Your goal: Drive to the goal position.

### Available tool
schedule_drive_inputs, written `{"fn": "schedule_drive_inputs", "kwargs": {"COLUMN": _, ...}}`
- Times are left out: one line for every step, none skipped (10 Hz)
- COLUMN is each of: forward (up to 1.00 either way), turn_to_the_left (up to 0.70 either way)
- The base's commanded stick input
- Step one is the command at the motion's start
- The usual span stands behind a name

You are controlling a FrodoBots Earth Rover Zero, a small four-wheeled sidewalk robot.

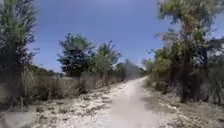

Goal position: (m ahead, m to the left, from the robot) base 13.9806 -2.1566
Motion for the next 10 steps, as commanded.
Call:
{"fn": "schedule_drive_inputs", "kwargs": {"forward": 0.3, "turn_to_the_left": 0.0}}
{"fn": "schedule_drive_inputs", "kwargs": {"forward": 0.3, "turn_to_the_left": 0.0}}
{"fn": "schedule_drive_inputs", "kwargs": {"forward": 0.3, "turn_to_the_left": 0.0}}
{"fn": "schedule_drive_inputs", "kwargs": {"forward": 0.3, "turn_to_the_left": 0.0}}
{"fn": "schedule_drive_inputs", "kwargs": {"forward": 0.3, "turn_to_the_left": 0.0}}
{"fn": "schedule_drive_inputs", "kwargs": {"forward": 0.3, "turn_to_the_left": 0.0}}
{"fn": "schedule_drive_inputs", "kwargs": {"forward": 0.3, "turn_to_the_left": 0.0}}
{"fn": "schedule_drive_inputs", "kwargs": {"forward": 0.3, "turn_to_the_left": 0.0}}
{"fn": "schedule_drive_inputs", "kwargs": {"forward": 0.3, "turn_to_the_left": 0.0}}
{"fn": "schedule_drive_inputs", "kwargs": {"forward": 0.3, "turn_to_the_left": 0.0}}
